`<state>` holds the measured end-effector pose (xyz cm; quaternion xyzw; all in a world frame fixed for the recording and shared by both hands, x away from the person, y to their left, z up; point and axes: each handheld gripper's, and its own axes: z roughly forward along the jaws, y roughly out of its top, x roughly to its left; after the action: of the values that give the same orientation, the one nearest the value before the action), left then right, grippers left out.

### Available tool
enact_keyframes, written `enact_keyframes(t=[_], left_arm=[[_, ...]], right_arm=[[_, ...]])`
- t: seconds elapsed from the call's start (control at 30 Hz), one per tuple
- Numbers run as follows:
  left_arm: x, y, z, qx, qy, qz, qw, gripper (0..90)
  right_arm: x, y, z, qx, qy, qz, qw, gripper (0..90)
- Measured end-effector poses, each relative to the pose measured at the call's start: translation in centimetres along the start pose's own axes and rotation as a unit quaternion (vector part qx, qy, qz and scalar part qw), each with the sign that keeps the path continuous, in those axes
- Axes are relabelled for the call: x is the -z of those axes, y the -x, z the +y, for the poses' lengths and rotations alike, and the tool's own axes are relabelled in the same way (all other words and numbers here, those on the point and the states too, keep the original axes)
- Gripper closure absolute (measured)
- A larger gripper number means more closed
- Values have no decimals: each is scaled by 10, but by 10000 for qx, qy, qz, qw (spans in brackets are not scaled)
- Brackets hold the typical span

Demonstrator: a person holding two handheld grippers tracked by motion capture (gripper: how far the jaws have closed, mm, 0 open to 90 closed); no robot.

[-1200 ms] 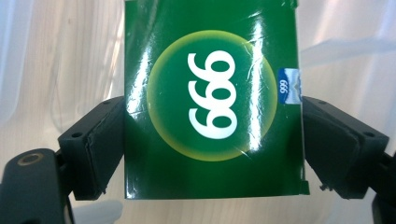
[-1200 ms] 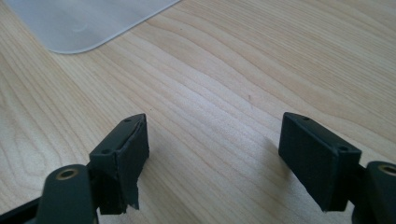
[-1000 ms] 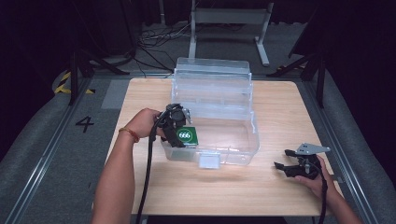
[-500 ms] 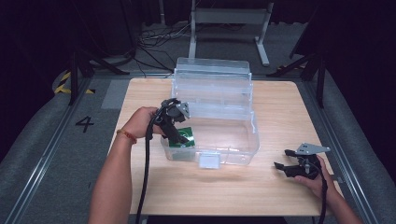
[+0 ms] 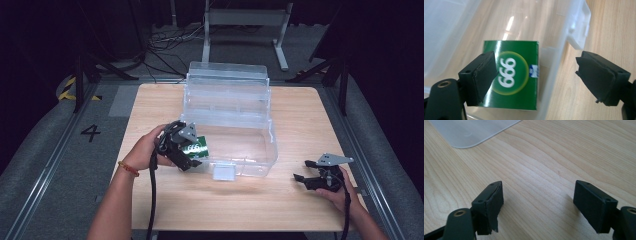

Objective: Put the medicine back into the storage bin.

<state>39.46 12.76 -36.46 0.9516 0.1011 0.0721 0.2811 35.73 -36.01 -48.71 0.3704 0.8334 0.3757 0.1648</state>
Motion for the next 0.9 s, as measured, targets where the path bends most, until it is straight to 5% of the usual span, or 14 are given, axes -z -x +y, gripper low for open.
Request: enact_keyframes(t=[0.2, 0.43, 0.47, 0.6, 0.8, 0.9], left_arm=[[-8, 9, -12, 261, 431, -93, 9987, 173], [-25, 14, -15, 203, 200, 77, 9996, 318], [-26, 15, -12, 156, 190, 286, 9993, 377], [-27, 15, -12, 172, 294, 209, 9992, 429], [-23, 13, -15, 191, 361, 224, 9989, 606], [-21, 16, -16, 86, 229, 225, 9994, 703]], right_arm=[[0, 0, 0, 8, -5, 13, 10000, 246], [4, 3, 6, 2, -125, 16, 9999, 336], [10, 3, 12, 15, 7, 6, 10000, 368], [18, 6, 22, -24, 197, 32, 9998, 386], [38, 10, 66, 254, 538, 5, 9982, 417], [45, 12, 105, 427, 670, -63, 9968, 447]])
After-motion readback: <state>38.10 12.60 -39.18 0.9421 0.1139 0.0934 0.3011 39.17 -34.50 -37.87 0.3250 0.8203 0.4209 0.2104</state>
